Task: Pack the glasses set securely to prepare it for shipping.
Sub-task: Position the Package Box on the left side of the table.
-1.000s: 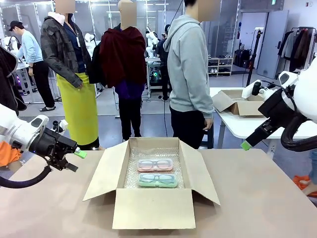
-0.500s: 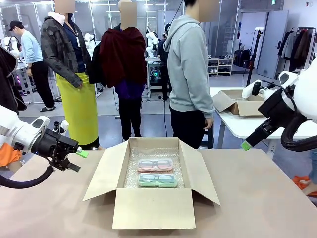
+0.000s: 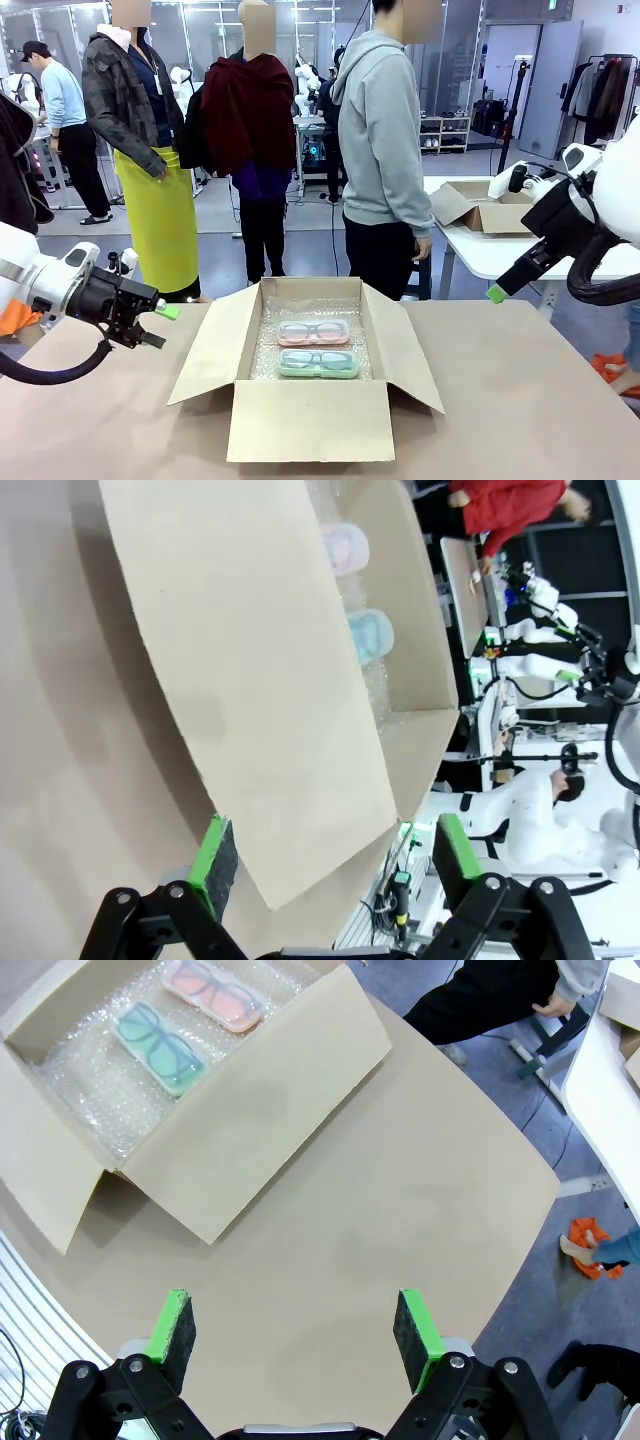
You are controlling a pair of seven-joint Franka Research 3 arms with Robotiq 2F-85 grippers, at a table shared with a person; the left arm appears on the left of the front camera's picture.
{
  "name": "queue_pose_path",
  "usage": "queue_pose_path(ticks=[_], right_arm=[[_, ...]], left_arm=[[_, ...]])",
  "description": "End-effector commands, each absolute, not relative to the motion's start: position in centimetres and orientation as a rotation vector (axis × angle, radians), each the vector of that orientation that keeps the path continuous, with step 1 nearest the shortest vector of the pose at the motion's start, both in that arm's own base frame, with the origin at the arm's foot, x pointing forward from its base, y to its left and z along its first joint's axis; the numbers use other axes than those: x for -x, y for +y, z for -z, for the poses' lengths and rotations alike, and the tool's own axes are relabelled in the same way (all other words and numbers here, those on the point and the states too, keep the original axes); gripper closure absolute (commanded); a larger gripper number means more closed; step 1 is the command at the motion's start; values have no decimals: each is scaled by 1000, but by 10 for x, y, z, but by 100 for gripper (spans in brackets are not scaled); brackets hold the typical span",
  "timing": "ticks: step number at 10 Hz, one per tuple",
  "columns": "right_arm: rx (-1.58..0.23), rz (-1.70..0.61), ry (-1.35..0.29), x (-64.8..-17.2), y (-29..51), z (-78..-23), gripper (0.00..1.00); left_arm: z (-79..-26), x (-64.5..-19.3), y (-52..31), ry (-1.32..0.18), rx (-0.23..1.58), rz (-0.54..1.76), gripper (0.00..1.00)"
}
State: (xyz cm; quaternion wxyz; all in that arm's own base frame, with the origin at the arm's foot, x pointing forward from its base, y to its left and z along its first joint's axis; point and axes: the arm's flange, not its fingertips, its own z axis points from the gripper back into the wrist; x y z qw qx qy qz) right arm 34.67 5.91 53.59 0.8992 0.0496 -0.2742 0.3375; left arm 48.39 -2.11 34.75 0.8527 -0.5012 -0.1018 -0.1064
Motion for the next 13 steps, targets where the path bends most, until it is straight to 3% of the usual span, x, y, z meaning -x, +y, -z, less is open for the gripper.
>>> queue_pose_path(ticks=[1, 7, 13], right_arm=[[-85, -705, -558, -343, 59, -538, 0], [-85, -705, -558, -343, 59, -538, 0], [-85, -705, -558, -343, 59, -538, 0]], left_arm=[[-324, -491, -11, -268, 1127, 217, 0], [-260, -505, -22, -264, 1230, 112, 0], [-253, -522, -46, -268, 1338, 90, 0]])
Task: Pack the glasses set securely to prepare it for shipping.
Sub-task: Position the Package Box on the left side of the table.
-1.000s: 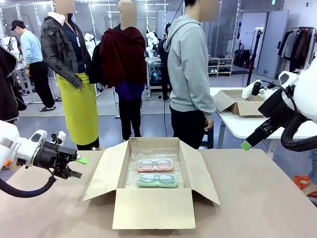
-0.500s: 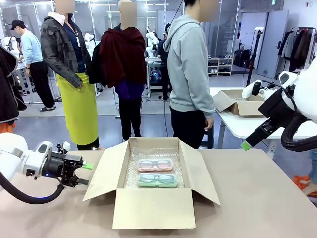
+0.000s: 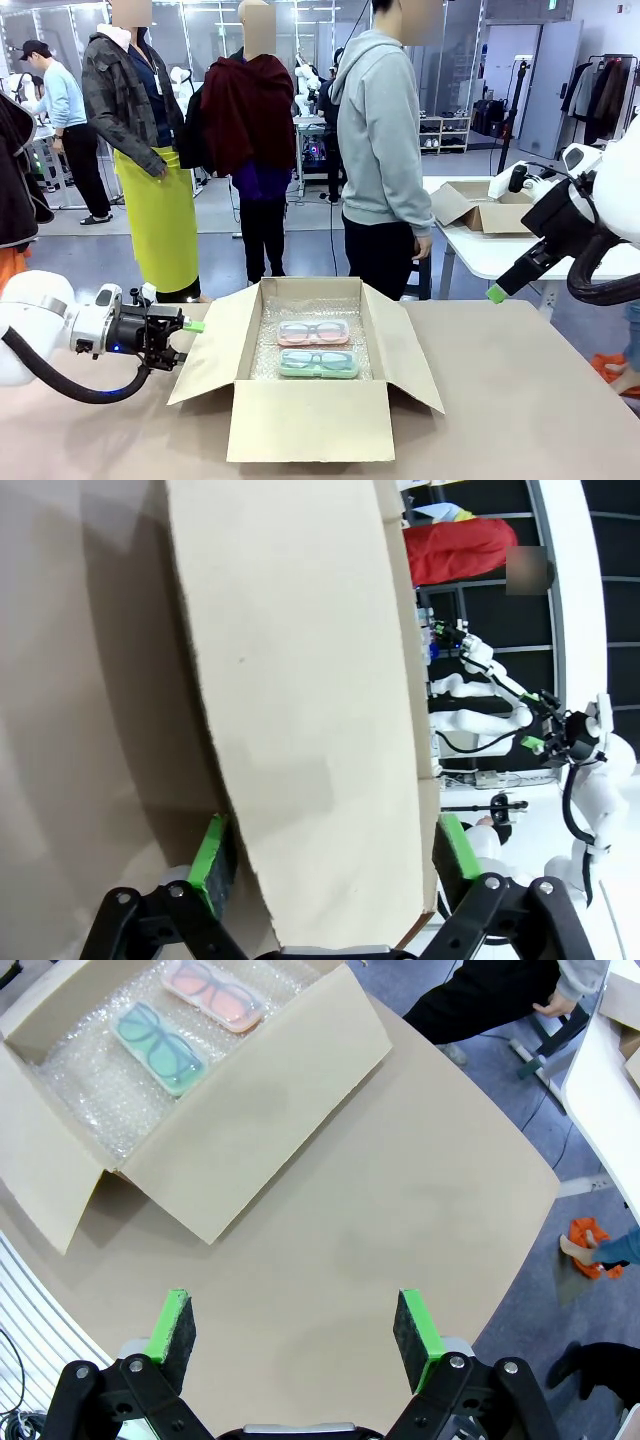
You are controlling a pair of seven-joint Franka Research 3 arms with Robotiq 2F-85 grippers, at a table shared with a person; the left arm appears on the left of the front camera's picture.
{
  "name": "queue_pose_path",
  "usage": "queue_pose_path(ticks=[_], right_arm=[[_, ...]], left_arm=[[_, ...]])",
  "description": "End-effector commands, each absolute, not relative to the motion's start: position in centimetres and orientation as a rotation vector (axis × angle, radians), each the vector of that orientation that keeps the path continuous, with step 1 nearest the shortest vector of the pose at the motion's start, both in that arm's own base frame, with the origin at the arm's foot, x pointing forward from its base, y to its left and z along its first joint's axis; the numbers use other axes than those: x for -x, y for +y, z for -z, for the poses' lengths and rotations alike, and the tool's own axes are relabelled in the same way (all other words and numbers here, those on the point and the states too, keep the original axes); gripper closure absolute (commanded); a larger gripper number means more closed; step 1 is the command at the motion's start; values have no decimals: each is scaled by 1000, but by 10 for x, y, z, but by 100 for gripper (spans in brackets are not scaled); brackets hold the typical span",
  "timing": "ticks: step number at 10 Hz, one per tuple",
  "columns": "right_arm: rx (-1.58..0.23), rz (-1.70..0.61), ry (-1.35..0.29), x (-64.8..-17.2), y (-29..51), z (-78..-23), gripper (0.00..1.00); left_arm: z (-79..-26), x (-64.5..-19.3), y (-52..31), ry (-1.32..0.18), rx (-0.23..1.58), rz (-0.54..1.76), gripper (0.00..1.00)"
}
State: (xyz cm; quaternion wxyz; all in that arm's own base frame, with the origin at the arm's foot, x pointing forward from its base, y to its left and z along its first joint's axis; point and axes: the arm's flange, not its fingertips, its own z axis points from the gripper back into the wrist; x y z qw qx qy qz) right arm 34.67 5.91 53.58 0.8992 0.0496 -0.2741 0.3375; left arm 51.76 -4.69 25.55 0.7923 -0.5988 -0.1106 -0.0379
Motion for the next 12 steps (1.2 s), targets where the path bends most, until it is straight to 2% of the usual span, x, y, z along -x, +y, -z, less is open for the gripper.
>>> queue_pose_path(ticks=[1, 2, 4, 5, 6, 7, 8, 12], right_arm=[[-85, -705, -558, -343, 59, -538, 0], [-85, -705, -558, -343, 59, -538, 0], [-85, -705, -558, -343, 59, -538, 0], [-85, -705, -558, -343, 59, -538, 0], [-85, -705, -558, -343, 59, -538, 0], [-85, -705, -558, -343, 59, -538, 0], [-85, -705, -558, -343, 59, -538, 0], [-85, -705, -558, -343, 59, -538, 0]], left_arm=[[-253, -524, -44, -278, 1351, 71, 21], [-253, -525, -41, -270, 1379, 58, 58], [-256, -522, -33, -256, 1424, 65, 100], [-257, -521, -28, -245, 1466, 66, 100], [-259, -520, -25, -247, 1472, 70, 87], [-262, -519, -24, -243, 1489, 76, 97], [-263, -518, -25, -239, 1502, 78, 100], [-262, -518, -33, -220, 1480, 79, 100]])
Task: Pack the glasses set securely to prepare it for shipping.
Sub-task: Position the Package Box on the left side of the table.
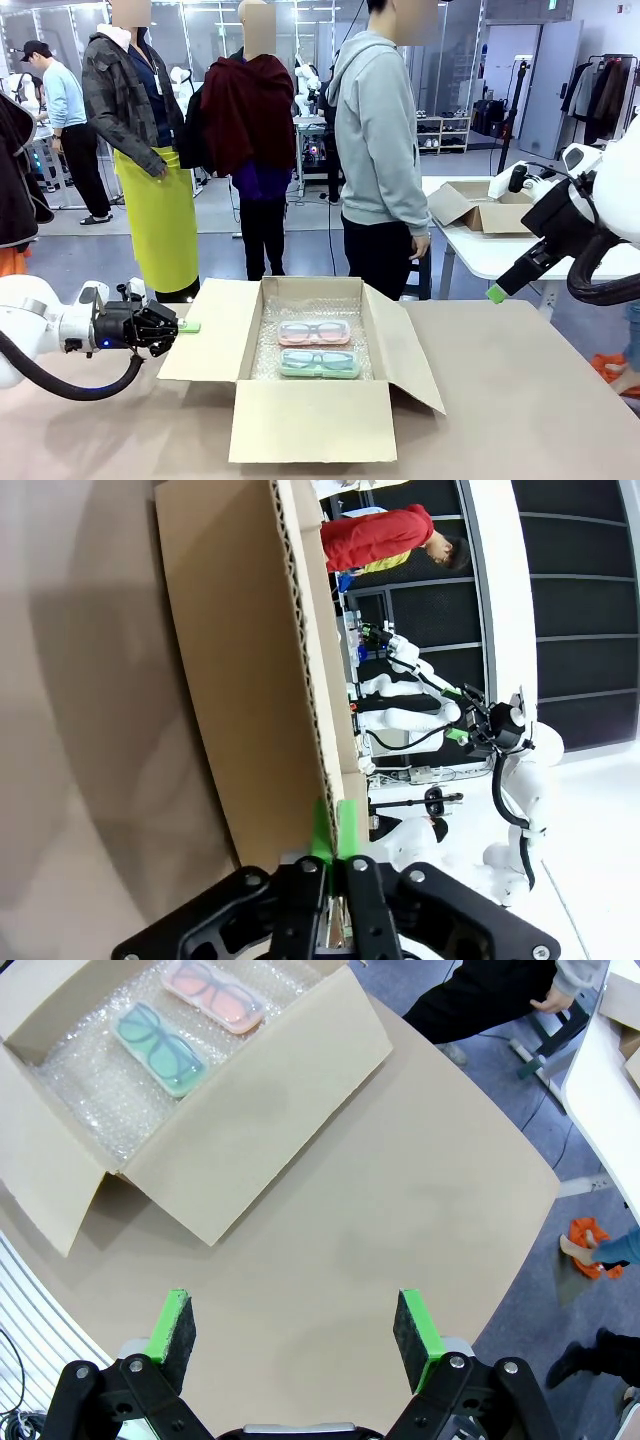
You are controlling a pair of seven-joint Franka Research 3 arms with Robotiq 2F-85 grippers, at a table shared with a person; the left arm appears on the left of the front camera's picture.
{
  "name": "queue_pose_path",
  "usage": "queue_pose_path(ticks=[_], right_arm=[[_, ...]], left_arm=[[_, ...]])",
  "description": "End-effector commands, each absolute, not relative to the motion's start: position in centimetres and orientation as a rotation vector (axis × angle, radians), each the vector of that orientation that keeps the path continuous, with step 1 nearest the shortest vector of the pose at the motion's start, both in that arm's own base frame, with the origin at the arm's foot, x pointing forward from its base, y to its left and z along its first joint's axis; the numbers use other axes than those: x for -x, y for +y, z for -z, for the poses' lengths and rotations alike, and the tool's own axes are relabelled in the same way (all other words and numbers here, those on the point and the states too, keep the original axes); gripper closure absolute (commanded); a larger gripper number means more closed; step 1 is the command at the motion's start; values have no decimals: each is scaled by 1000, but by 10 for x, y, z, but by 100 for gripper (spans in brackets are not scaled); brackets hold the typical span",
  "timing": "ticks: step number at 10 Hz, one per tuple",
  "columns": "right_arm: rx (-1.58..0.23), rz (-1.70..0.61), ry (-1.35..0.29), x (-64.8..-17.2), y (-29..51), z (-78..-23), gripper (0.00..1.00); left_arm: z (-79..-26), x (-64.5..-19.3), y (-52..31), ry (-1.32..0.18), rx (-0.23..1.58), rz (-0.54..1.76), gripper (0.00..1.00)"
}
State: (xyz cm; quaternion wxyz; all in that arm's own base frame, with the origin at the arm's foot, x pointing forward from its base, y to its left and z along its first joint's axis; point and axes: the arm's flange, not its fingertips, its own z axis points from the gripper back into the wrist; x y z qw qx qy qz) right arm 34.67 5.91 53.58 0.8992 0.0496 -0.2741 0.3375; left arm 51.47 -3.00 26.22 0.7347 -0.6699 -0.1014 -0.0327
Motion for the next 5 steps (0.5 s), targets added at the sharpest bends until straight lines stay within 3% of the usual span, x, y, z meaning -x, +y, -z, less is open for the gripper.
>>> queue_pose_path(ticks=[1, 5], right_arm=[[-85, -705, -558, -343, 59, -538, 0], [-85, -705, -558, -343, 59, -538, 0]], left_arm=[[-262, -518, -38, -183, 1442, 86, 100], [-262, -515, -30, -223, 1473, 72, 100]])
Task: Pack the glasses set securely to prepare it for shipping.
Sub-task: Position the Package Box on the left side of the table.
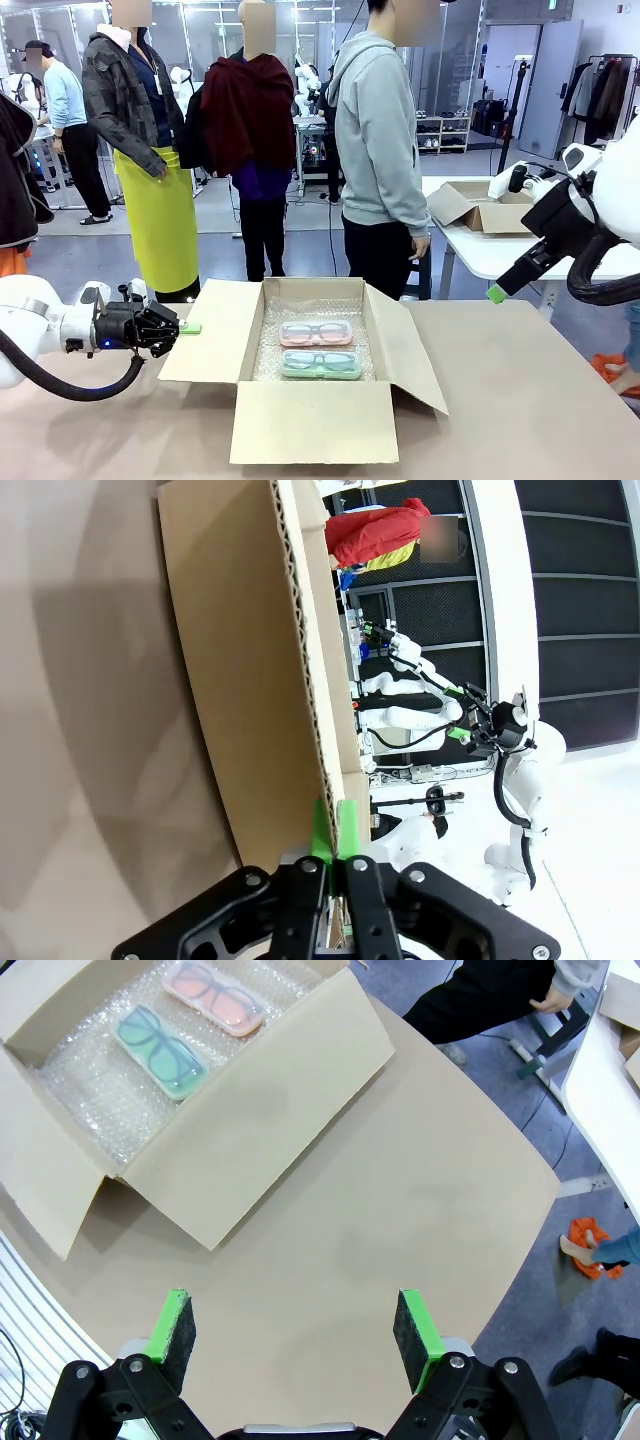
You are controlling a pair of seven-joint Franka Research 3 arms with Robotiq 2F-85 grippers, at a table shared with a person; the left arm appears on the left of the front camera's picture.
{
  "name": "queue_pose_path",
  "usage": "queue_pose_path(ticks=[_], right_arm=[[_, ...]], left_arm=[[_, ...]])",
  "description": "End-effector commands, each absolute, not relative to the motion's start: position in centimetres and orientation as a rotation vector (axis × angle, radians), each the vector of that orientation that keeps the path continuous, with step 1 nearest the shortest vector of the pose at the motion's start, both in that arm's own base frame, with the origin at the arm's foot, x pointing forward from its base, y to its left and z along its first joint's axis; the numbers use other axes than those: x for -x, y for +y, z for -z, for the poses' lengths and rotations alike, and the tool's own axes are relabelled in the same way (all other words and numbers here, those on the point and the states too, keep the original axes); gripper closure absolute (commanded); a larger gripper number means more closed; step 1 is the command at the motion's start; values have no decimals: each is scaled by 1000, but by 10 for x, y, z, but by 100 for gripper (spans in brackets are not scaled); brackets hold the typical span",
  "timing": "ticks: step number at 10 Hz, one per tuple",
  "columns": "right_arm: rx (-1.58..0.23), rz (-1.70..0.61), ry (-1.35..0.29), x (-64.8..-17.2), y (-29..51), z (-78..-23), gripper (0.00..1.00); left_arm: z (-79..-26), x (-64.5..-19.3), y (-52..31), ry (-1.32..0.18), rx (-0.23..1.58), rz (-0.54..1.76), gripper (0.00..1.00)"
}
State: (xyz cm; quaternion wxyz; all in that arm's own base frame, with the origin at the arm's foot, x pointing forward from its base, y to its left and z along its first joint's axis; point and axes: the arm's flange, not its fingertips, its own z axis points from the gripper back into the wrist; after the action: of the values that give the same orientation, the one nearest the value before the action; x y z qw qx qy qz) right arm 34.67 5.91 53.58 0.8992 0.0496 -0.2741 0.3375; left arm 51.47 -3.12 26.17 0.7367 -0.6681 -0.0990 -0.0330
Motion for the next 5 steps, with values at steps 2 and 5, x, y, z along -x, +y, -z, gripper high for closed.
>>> queue_pose_path(ticks=[2, 5], right_arm=[[-85, -705, -558, -343, 59, -538, 0], [-85, -705, -558, -343, 59, -538, 0]], left_arm=[[-262, -515, -31, -217, 1467, 73, 98], [-275, -525, 29, -213, 1476, 72, 98]])
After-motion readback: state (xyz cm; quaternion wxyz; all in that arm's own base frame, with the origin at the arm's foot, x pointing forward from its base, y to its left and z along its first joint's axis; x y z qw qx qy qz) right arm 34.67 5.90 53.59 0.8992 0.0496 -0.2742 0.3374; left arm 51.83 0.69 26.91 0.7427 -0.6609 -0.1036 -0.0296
